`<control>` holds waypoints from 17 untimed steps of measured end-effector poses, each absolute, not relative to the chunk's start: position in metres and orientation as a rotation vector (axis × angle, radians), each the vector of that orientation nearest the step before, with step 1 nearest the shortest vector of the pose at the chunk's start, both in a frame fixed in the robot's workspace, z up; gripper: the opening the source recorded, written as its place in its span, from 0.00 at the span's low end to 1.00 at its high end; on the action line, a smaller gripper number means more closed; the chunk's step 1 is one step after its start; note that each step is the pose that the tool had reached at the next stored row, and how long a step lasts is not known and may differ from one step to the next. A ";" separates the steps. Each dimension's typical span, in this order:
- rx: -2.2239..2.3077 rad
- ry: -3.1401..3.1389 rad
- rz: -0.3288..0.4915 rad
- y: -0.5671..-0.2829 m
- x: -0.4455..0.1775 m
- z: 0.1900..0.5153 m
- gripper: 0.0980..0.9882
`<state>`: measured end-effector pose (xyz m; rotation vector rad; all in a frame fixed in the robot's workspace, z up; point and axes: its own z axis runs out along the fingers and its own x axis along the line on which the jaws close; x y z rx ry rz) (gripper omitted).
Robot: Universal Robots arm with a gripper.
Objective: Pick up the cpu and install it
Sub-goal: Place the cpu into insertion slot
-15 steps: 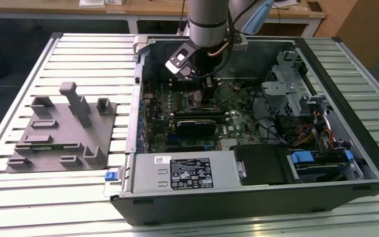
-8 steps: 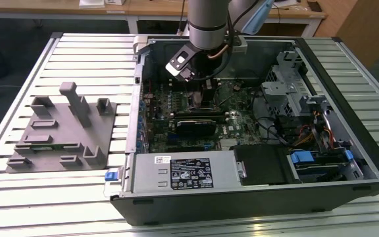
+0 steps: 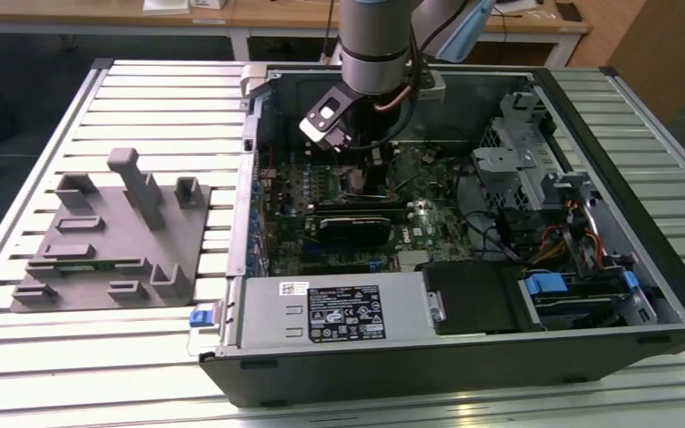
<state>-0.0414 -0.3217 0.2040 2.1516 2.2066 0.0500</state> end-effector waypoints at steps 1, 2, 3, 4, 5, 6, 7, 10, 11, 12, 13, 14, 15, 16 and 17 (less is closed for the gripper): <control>2.152 2.207 0.050 -0.322 -0.041 0.203 0.50; 2.152 2.207 0.050 -0.321 -0.041 0.203 0.50; 2.152 2.207 0.050 -0.321 -0.041 0.202 0.50; 2.152 2.207 0.050 -0.321 -0.041 0.201 0.50; 2.152 2.206 0.050 -0.321 -0.041 0.201 0.50; 2.152 2.206 0.050 -0.321 -0.041 0.200 0.50; 2.152 2.206 0.050 -0.321 -0.041 0.200 0.50; 2.152 2.206 0.050 -0.320 -0.041 0.199 0.50; 2.152 2.206 0.050 -0.320 -0.041 0.199 0.50; 2.153 2.206 0.050 -0.319 -0.041 0.199 0.50; 2.153 2.205 0.050 -0.319 -0.041 0.198 0.50; 2.153 2.205 0.050 -0.318 -0.041 0.198 0.50; 2.153 2.205 0.050 -0.318 -0.041 0.198 0.50; 2.153 2.205 0.050 -0.318 -0.041 0.197 0.50; 2.153 2.205 0.050 -0.318 -0.041 0.197 0.50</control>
